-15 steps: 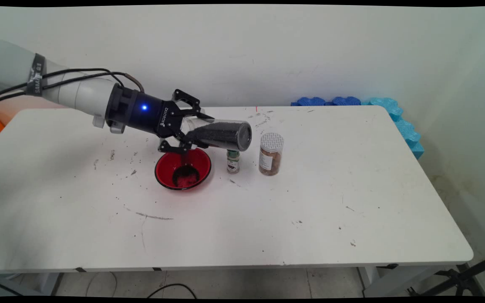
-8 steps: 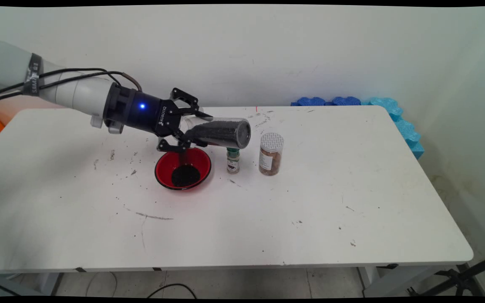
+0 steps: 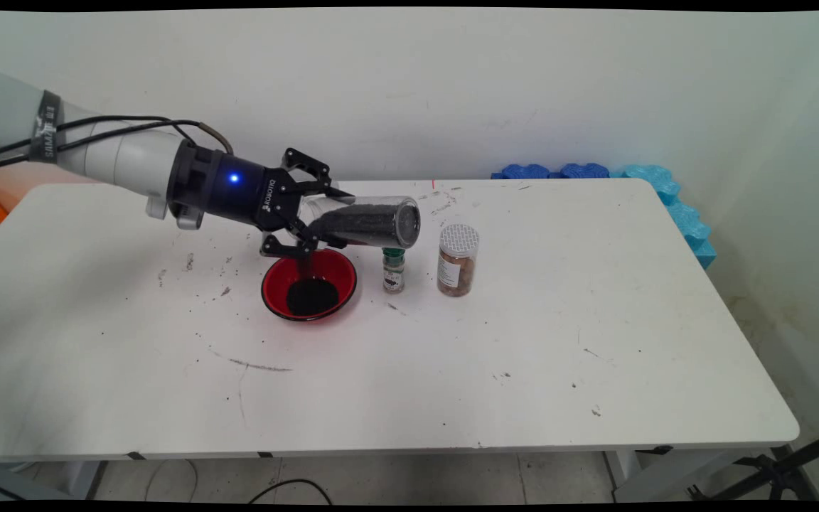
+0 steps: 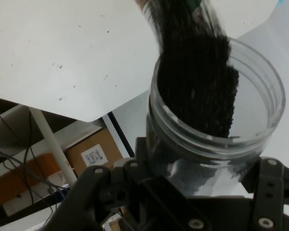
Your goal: Pour the black seasoning powder in the red bowl
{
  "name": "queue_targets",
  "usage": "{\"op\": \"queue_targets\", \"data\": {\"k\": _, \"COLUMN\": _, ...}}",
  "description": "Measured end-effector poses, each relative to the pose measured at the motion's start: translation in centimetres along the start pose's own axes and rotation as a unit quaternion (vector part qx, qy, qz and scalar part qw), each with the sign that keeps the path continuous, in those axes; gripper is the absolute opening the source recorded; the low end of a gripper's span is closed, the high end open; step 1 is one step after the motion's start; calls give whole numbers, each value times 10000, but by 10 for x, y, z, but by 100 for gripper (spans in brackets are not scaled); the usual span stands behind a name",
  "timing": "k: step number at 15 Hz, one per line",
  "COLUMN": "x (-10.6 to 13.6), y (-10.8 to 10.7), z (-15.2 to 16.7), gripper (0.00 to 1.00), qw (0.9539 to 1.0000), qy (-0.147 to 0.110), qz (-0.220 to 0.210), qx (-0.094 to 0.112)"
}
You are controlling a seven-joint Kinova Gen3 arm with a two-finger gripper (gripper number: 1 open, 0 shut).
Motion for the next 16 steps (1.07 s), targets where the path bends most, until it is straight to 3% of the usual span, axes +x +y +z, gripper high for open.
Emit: {"op": "queue_targets", "data": {"k": 16, "x": 1, "y": -8, "z": -7, "gripper": 0, "qw": 9996, "qy": -90, "qz": -258, "qx": -89}}
